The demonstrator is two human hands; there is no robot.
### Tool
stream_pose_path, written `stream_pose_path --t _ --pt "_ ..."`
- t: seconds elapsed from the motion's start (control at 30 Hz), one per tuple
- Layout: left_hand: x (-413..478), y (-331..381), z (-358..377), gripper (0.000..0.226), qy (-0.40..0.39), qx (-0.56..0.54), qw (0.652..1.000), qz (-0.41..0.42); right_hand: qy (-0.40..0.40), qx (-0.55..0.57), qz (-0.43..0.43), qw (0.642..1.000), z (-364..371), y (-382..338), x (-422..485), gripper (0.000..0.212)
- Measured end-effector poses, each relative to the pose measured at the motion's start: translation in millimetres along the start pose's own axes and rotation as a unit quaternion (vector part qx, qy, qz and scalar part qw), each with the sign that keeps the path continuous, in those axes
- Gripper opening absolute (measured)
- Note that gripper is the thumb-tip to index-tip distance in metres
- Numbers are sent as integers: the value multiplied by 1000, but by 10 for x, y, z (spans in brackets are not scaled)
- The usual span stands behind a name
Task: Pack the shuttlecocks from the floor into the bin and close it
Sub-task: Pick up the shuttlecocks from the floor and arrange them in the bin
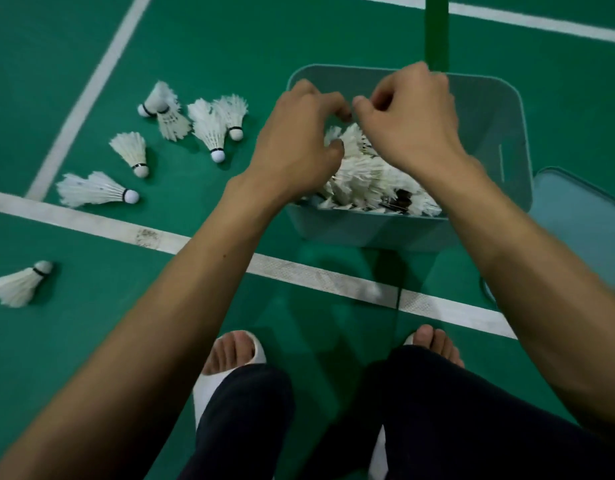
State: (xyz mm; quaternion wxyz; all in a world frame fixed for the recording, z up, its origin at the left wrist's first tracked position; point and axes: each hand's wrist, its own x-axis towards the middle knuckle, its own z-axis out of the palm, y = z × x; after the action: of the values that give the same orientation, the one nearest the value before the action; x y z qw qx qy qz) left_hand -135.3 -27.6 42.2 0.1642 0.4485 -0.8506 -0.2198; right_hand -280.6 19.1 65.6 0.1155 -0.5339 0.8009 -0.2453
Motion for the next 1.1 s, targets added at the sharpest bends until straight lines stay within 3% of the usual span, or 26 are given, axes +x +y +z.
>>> stream_pose_path --t 0.13,0.33,0.4,0.47,0.6,0.73,0.87,0.97,1.03,1.1 --pt "-91 -266 -216 28 81 -22 995 -49 -15 7 -43 999 157 -411 -39 24" --pt "-249 -935 -316 20 169 -73 962 -200 -47 17 -110 993 421 -930 74 15" --pt "-290 -1228 -306 22 149 -79 952 -256 -77 15 -128 989 580 -1113 218 19" --pt "-311 -1513 -262 30 80 -68 946 -308 -128 -2 -133 983 783 -1309 433 22" --pt "-237 -1999 -132 43 -25 -87 920 -381 -270 -113 -133 947 1366 -1618 938 33" --pt "10 -2318 30 54 1 -102 921 -375 -353 -204 -153 900 1944 -1634 1378 44" --pt "322 -2446 215 86 65 -113 925 -356 -373 -251 -163 878 2256 -1555 1638 37" --pt "599 -2537 279 109 52 -101 930 -351 -386 -251 -180 869 2267 -1565 1699 23" --pt "757 -2606 318 108 14 -60 936 -347 -399 -246 -177 866 2298 -1574 1756 11" --pt "836 -2656 359 88 -8 -12 938 -346 -403 -239 -172 866 2321 -1568 1779 14"
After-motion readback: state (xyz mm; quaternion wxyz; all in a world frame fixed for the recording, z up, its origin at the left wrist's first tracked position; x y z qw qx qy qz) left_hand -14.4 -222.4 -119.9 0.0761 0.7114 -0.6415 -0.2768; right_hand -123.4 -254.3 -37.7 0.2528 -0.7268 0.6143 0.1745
